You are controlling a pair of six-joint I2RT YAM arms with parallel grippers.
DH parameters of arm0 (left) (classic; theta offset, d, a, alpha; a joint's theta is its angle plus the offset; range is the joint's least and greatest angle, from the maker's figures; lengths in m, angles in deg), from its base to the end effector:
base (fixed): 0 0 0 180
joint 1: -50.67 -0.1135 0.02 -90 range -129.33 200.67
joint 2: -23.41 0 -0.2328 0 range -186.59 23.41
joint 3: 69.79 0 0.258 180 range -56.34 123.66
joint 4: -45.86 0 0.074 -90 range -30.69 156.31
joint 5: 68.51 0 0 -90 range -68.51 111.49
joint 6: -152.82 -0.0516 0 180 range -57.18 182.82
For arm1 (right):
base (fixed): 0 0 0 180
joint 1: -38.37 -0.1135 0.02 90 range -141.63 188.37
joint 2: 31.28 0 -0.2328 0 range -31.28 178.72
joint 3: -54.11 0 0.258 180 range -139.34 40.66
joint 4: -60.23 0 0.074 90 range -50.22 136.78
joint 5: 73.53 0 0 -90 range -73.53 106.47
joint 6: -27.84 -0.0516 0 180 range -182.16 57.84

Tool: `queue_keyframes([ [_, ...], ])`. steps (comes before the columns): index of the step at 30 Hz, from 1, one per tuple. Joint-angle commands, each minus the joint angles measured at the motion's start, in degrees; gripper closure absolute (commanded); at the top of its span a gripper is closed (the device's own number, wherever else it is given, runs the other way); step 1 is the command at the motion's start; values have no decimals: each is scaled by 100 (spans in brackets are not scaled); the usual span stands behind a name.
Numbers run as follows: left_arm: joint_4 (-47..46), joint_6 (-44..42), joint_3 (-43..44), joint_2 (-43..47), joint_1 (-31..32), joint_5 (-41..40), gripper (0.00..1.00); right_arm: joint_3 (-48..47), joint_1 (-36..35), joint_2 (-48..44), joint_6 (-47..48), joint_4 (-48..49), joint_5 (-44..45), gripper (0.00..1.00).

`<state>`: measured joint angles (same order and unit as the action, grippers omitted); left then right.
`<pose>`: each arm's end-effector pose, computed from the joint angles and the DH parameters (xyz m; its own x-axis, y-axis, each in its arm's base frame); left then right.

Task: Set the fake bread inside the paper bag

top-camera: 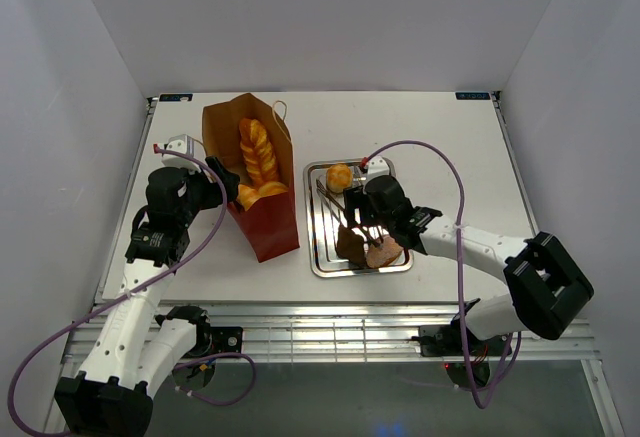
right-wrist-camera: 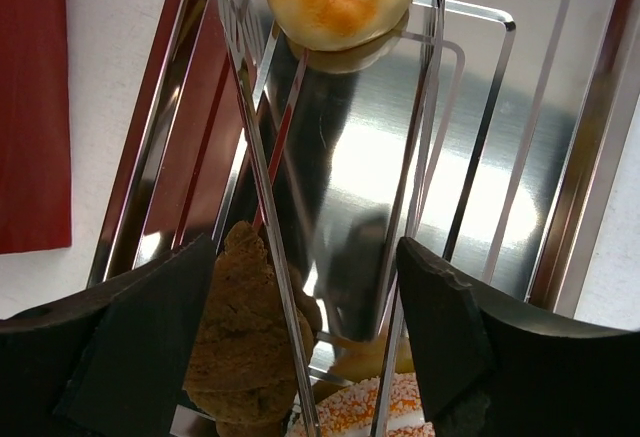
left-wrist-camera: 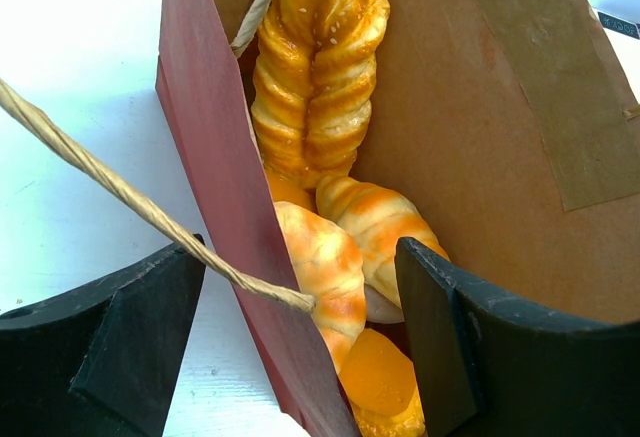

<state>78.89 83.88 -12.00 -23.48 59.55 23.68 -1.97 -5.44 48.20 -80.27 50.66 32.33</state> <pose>0.2275 -0.0375 0.2849 -0.4153 -0.2985 -0.8593 0.0428 0.9371 -0.3463 0.2392 0.2100 0.1726 -0.5288 -0.0930 -0.8436 -0.3536 0.9277 0.1194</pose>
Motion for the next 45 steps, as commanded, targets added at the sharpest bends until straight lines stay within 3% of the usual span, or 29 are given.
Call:
queue_keyframes([
  [1, -15, 12, -48, -13, 34, 70, 13, -105, 22, 41, 150, 201, -4, 20],
  [7, -24, 12, -39, -13, 34, 88, 14, -69, 22, 173, 185, 201, -109, 7],
  [21, -32, 3, -39, -39, 34, 106, 14, -246, 22, 770, 150, 113, 128, 10],
  [25, -32, 12, -39, -22, 43, 97, 14, -272, 22, 779, 132, 131, 154, 19],
  [29, -32, 12, -30, -30, 43, 114, 14, -254, 22, 604, 53, 139, 225, 34],
  [30, -24, 12, -39, -22, 43, 114, 14, -246, 22, 569, 53, 165, 234, 42],
  [36, -24, 12, -48, -13, 34, 114, 14, -368, 22, 498, 62, -36, 330, 57],
  [45, -24, 3, -57, -30, 43, 88, 14, -553, 22, -46, 71, -291, 357, 59],
])
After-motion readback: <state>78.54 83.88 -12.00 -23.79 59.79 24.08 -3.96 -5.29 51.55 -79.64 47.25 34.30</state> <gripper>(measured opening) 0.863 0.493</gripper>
